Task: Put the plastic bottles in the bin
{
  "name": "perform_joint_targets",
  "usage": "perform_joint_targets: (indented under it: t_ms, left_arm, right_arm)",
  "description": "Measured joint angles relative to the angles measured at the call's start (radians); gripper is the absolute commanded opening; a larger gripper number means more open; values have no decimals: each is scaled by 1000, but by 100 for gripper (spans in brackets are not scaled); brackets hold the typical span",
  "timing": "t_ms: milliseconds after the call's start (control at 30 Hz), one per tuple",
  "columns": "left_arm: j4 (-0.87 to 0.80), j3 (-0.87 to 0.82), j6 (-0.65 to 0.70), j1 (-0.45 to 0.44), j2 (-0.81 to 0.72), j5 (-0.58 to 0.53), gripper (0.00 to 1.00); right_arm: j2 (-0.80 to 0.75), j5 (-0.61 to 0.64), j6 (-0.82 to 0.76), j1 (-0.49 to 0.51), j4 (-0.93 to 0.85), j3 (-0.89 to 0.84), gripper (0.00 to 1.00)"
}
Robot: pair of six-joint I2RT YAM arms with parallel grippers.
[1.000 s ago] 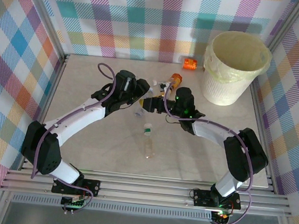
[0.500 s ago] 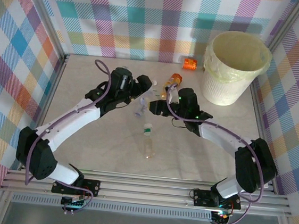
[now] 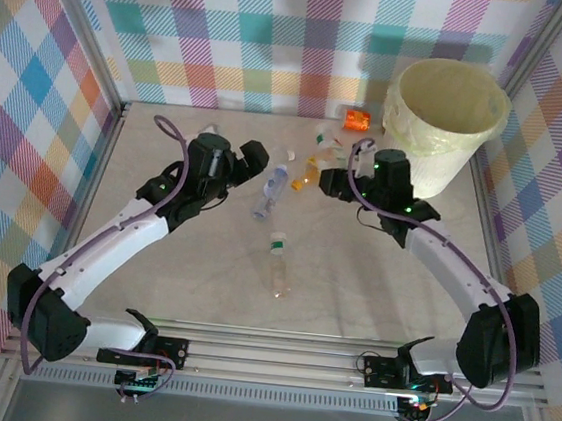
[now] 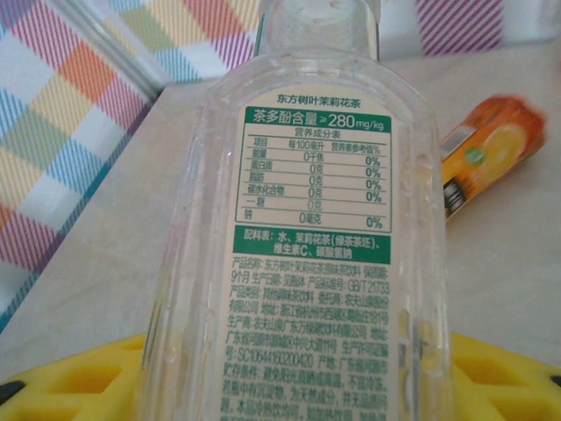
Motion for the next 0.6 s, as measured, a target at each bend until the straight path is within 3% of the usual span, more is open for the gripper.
perform_joint_targets:
  t_ms: [300, 600]
  left_arm:
    - [-106, -82, -19, 11, -8, -136, 100]
    - [-184, -103, -68, 29, -40, -200, 100]
  right_arm:
    - [4, -35, -57, -171, -60, 199, 47]
    - [179, -133, -79, -365, -125, 461, 48]
